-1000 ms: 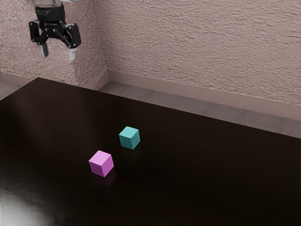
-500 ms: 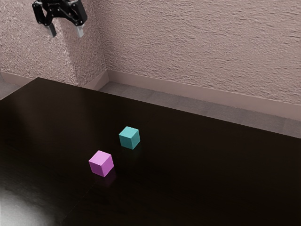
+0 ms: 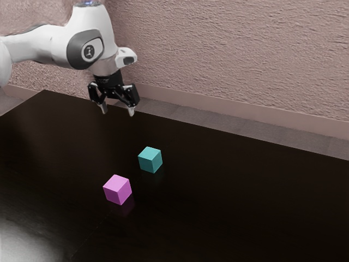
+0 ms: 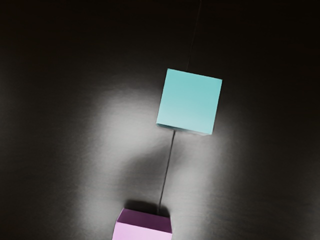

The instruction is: Pick up the blue block with one arm, and put the blue block on the pink block with one arm

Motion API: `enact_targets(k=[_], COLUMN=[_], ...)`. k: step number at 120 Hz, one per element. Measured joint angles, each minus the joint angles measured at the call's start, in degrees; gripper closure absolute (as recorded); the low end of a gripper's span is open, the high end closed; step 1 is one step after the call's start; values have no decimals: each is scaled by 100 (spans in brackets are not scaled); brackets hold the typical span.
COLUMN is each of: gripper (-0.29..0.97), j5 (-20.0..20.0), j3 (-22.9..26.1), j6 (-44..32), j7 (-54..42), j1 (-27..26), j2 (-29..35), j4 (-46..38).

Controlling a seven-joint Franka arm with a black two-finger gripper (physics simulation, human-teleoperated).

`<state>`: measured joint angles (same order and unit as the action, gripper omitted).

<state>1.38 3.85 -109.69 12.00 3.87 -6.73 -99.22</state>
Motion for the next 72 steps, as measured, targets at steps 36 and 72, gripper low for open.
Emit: enact_targets(k=[36,72], gripper=[0,0], j5=[24,482], j3=[19,11], j6=[-2219,-3243], j7=[5,-3], j1=[-83,-99], j2=[-415,-986], j4=[-831,-1177])
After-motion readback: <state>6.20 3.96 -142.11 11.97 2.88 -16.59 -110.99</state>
